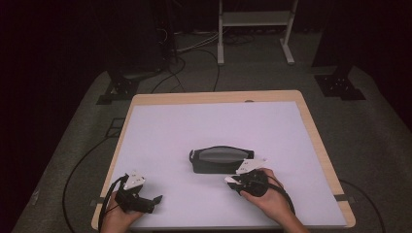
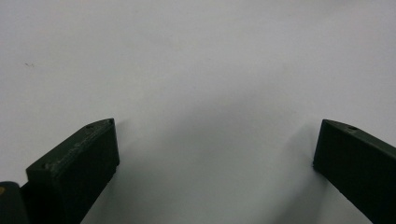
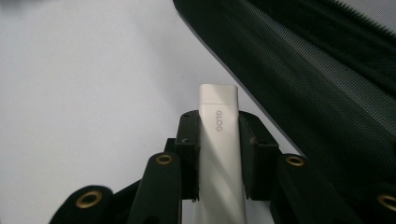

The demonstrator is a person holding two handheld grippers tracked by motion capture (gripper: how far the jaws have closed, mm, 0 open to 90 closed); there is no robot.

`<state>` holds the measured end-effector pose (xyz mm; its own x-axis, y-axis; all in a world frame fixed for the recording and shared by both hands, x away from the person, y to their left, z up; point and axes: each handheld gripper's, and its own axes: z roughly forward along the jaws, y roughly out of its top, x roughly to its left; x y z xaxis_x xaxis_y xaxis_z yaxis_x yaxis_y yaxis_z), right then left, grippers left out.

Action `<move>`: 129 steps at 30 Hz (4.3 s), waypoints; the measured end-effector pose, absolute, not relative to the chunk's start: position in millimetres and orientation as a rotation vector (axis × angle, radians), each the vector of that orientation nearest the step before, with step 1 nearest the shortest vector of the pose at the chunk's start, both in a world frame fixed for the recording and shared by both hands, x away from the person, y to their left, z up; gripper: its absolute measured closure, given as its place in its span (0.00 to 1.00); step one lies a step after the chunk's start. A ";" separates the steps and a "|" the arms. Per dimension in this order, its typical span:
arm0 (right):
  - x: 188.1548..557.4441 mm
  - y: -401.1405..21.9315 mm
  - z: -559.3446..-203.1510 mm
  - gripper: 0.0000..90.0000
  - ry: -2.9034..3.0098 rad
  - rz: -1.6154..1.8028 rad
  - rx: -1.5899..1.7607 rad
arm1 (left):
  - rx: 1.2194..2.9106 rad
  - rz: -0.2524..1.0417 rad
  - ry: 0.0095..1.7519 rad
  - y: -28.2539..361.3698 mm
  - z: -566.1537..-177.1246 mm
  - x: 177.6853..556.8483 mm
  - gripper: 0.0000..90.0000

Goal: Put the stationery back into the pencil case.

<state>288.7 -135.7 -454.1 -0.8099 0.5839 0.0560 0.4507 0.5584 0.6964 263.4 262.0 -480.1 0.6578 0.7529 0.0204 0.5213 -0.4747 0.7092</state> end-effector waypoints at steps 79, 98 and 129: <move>344.9 -142.7 -371.7 0.78 2.618 1.261 0.636 | 2.182 0.434 0.983 261.9 -480.3 263.4 0.00; 369.3 -120.0 -383.8 0.78 2.651 1.239 0.590 | 2.183 0.436 0.982 262.0 -480.2 263.5 0.00; 378.4 -105.2 -403.1 0.78 2.707 1.141 0.525 | 2.187 0.436 0.980 262.2 -480.1 263.4 0.00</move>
